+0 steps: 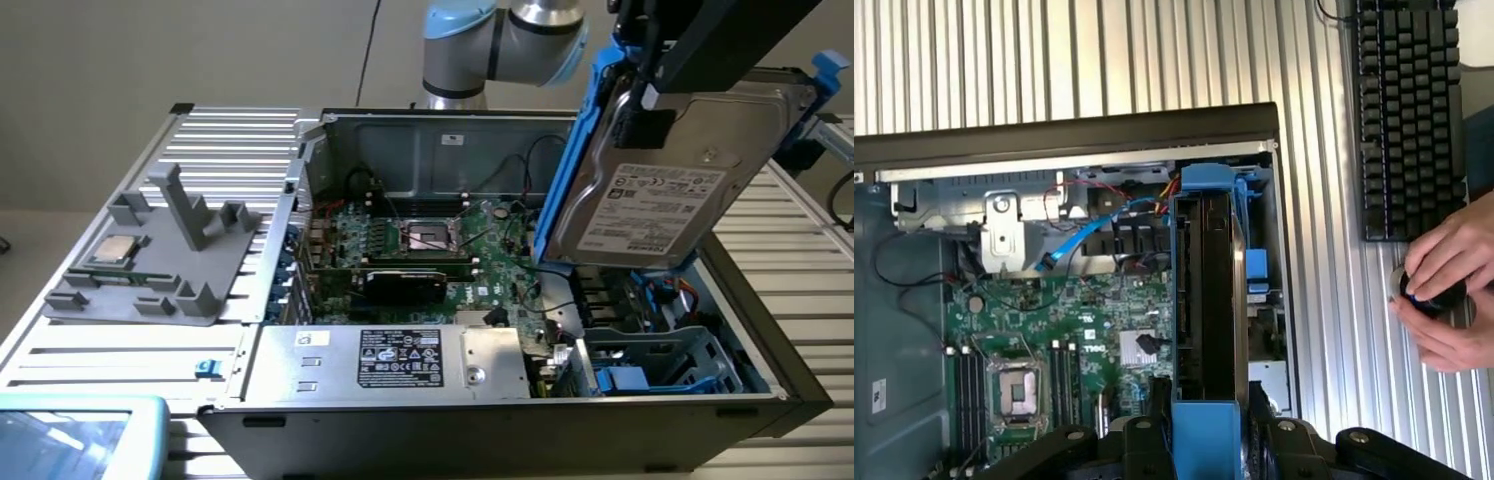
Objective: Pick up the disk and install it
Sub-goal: 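Pick up the disk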
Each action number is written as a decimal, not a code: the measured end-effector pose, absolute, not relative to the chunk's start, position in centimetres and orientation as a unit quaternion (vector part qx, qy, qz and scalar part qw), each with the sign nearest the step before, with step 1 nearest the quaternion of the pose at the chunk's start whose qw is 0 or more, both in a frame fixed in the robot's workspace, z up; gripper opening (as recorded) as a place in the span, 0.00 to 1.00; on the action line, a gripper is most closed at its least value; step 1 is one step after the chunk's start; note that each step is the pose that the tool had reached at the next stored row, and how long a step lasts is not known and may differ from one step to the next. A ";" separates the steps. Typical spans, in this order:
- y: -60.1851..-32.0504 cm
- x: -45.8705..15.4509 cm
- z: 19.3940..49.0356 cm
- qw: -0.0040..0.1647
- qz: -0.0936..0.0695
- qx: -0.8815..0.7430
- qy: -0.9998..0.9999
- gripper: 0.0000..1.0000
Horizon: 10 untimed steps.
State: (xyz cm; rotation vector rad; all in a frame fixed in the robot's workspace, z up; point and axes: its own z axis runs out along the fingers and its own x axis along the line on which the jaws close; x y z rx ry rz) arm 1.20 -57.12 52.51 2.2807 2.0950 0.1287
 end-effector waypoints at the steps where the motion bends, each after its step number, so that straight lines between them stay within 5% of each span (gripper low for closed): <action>1: -57.1 1.2 52.5 0.027 0.048 0.735 0.676 0.37; 10: -58.2 1.5 52.5 0.033 0.055 0.735 0.675 0.37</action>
